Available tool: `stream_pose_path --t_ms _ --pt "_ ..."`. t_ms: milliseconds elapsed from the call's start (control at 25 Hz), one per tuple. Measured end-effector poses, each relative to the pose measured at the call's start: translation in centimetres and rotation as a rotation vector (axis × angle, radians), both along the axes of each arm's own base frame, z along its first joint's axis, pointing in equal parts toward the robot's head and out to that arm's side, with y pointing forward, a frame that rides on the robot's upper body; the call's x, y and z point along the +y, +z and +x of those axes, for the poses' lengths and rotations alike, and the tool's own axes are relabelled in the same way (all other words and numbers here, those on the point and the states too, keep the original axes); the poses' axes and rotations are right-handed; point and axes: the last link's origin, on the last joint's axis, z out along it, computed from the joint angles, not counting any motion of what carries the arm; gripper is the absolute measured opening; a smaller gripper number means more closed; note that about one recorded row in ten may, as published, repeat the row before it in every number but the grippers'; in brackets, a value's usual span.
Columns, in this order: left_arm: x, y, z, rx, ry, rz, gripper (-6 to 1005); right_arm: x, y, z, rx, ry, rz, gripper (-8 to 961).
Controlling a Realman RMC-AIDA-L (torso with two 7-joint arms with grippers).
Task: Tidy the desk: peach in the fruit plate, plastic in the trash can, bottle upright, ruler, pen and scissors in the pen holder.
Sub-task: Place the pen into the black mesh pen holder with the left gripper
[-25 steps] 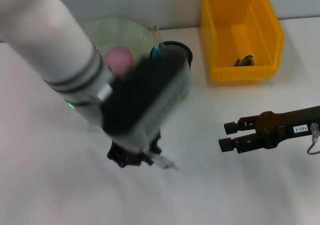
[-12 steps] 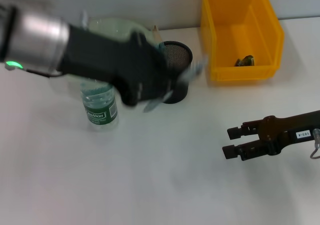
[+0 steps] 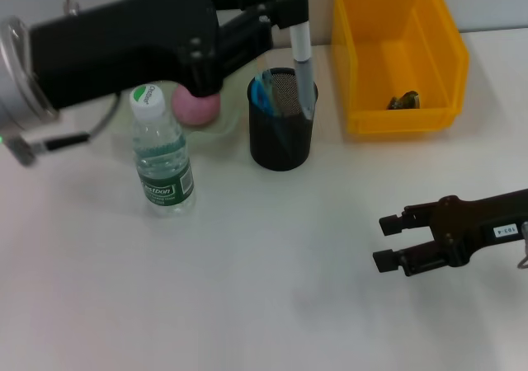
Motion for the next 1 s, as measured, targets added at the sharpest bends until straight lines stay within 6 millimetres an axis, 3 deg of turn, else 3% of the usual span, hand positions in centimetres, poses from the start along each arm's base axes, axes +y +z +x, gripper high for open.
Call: stream_pose_path --t_ms 120,280,560,760,1000 --pt "-0.2 -2.4 -0.5 -0.055 0.038 0.032 204 -0.3 0.1 0.1 -0.002 0.016 0.002 827" --pt "0.1 -4.1 -1.1 -0.109 0.072 0.079 206 -0.6 0.2 0.3 -0.011 0.036 0.001 827" --pt "0.1 -8.1 -2.5 -0.233 0.137 0.274 210 -0.9 0.7 0.4 -0.019 0.07 -0.001 827" --pt "0.3 -11.1 -3.4 -0.195 0.193 0.431 213 -0.9 0.9 0.2 -0.027 0.088 -0.005 826" --pt "2.0 -12.6 -4.0 -0.124 0.279 0.483 217 -1.0 1.2 0.1 -0.029 0.111 0.002 826"
